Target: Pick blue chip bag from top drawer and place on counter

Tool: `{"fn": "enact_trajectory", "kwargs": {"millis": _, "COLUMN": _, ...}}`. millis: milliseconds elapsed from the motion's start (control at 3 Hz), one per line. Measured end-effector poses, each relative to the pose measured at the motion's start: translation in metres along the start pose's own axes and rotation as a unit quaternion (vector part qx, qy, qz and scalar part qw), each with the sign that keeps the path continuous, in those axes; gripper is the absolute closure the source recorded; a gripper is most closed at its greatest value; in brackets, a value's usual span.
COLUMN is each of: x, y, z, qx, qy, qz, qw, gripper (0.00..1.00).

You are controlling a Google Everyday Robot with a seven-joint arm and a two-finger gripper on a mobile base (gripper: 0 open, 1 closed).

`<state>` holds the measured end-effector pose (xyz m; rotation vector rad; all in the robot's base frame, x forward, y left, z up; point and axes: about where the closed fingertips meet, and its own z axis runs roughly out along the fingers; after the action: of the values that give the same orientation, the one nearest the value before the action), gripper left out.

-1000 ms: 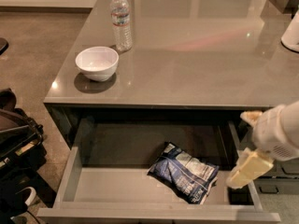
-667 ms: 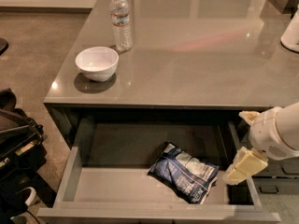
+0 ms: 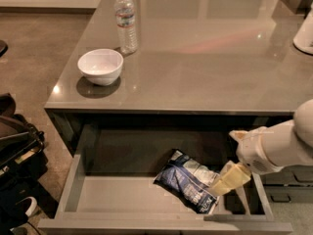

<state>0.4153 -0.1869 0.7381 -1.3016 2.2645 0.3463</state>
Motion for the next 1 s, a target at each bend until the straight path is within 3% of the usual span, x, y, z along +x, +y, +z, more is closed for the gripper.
{"fn": "enact_trajectory", "kwargs": {"millis": 667, "x": -0.018, "y": 0.021, "z": 0.097, "qx": -0.06, "qy": -0.034, "qz": 0.001, "qw": 0.9976, "gripper": 0.0}}
{"fn": "enact_trajectory", "kwargs": {"millis": 1000, "x": -0.016, "y": 0.034, "z": 0.134, "qx": -0.049, "qy": -0.031, "qz": -0.012, "qw": 0.9983, "gripper": 0.0}}
